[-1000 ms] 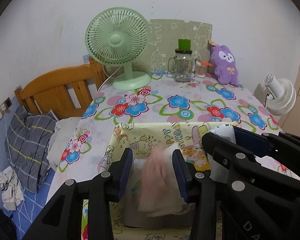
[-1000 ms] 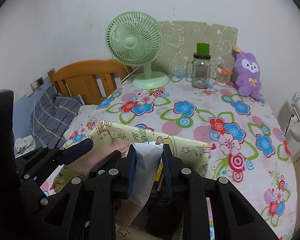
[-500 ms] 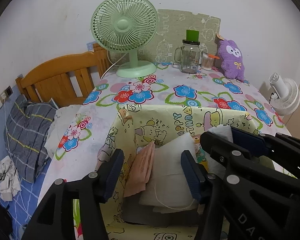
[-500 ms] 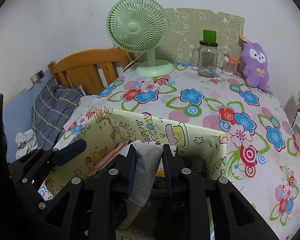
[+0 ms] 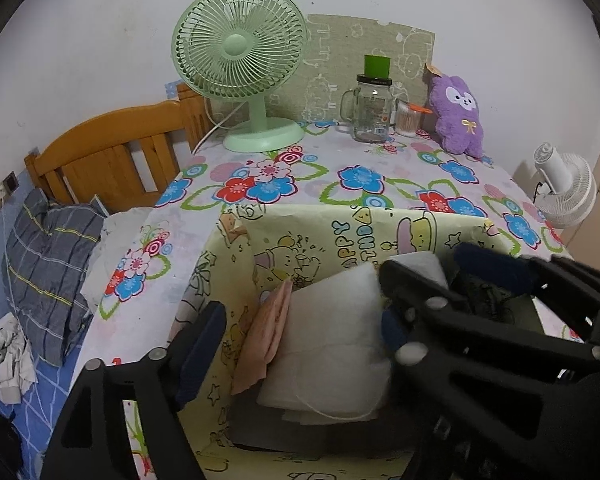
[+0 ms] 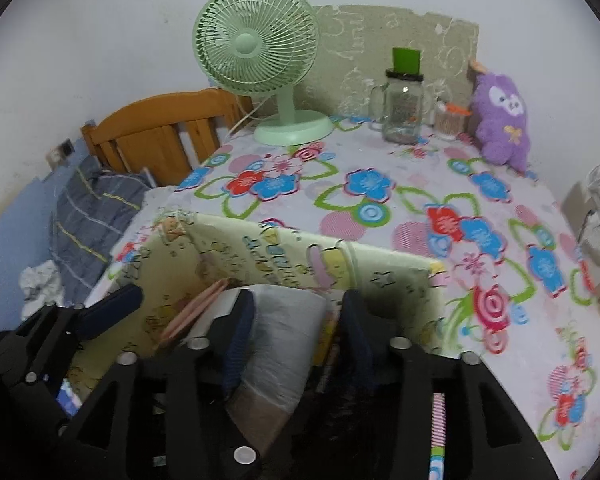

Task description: Organize soft objects

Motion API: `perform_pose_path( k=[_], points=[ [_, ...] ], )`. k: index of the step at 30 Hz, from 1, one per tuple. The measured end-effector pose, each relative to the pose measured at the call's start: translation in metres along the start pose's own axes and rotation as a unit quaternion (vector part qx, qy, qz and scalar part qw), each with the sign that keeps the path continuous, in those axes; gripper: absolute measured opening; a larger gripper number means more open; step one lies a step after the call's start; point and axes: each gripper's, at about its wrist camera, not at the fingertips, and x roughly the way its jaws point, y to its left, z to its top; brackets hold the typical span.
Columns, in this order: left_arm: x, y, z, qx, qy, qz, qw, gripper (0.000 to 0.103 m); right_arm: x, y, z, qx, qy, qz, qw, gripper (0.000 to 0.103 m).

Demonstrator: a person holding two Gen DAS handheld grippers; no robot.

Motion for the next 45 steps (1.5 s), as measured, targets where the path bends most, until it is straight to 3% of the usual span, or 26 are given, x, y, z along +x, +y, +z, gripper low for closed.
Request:
perform_pose_path(
  k=[1,3,13,26,31,45],
  points=[
    [0.0,0.0,0.0,-0.002,0.001,-0.002,1.0,0.084,-0.002,0.0,0.0,-0.002,-0.002,-0.003,1.0,0.07],
    [-0.001,-0.001,0.002,-0.003,0.001,0.0,1.0,0.085,-0.005,0.0,0.001,-0.005,-0.009,-0.006,1.0,0.075],
    [-0.014,-0.008,0.006,0.004,-0.015,0.015,0.9998,0.091,-0.021,-0.006,0.004,-0.01,-0.028,-0.016,0.999,0.087],
    [-0.045,-0.029,0.01,0.008,-0.044,0.016,0.9989,0.096,-0.062,-0.017,0.003,-0.012,-0.068,-0.022,0.997,0.089],
    [-0.063,-0.041,0.014,0.015,-0.063,0.014,0.9978,0.097,-0.085,-0.024,0.002,-0.005,-0.09,-0.028,0.996,0.097],
    [-0.107,-0.086,0.017,0.028,-0.102,-0.002,0.9944,0.101,-0.147,-0.058,-0.005,0.012,-0.134,-0.047,0.99,0.101]
  ],
)
